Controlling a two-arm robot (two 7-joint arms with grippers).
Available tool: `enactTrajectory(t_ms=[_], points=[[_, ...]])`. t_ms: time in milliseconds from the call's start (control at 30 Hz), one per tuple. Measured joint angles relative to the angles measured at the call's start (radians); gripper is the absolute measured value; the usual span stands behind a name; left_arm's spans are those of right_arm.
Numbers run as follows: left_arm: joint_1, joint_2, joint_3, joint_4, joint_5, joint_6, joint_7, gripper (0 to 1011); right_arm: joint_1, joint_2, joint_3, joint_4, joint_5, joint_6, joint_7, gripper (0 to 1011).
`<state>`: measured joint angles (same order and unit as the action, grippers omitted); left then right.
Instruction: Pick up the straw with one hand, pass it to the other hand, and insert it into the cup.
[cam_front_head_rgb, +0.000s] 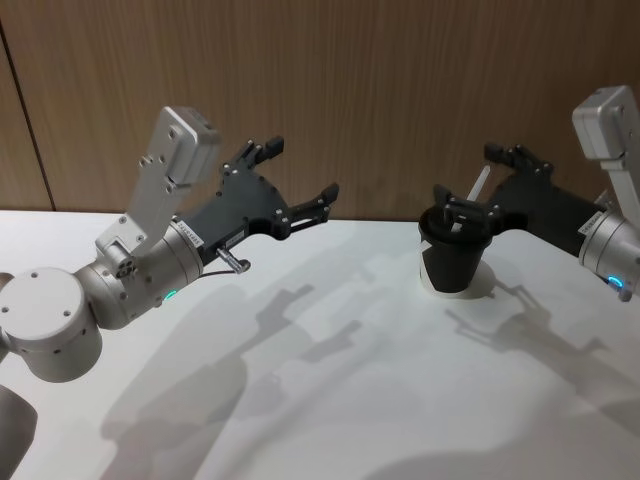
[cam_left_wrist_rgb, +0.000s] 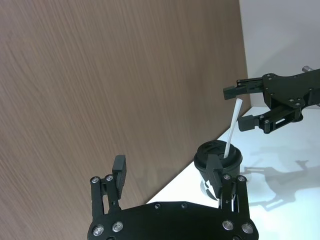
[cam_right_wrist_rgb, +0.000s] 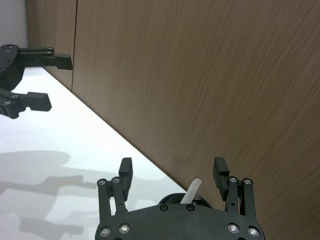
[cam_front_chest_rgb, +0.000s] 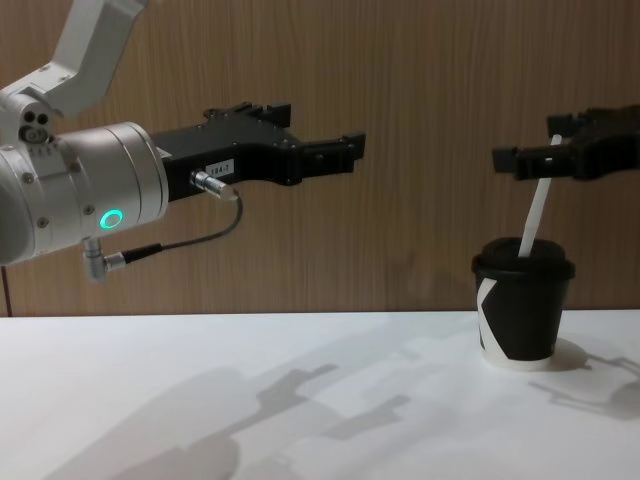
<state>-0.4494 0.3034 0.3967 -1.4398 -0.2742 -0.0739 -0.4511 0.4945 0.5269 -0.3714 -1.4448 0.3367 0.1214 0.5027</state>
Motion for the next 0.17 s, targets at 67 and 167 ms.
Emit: enactTrajectory(t_ms=[67, 167], points=[[0.0, 0.0, 0.0, 0.0, 0.0, 0.0, 0.0, 1003, 0.0, 0.0, 0.0, 0.0, 0.0, 0.0, 0.0, 1001], [-0.001, 0.0, 0.0, 0.001, 0.0, 0.0, 0.0, 1003, 0.0, 0.0, 0.0, 0.0, 0.0, 0.0, 0.0, 1001]])
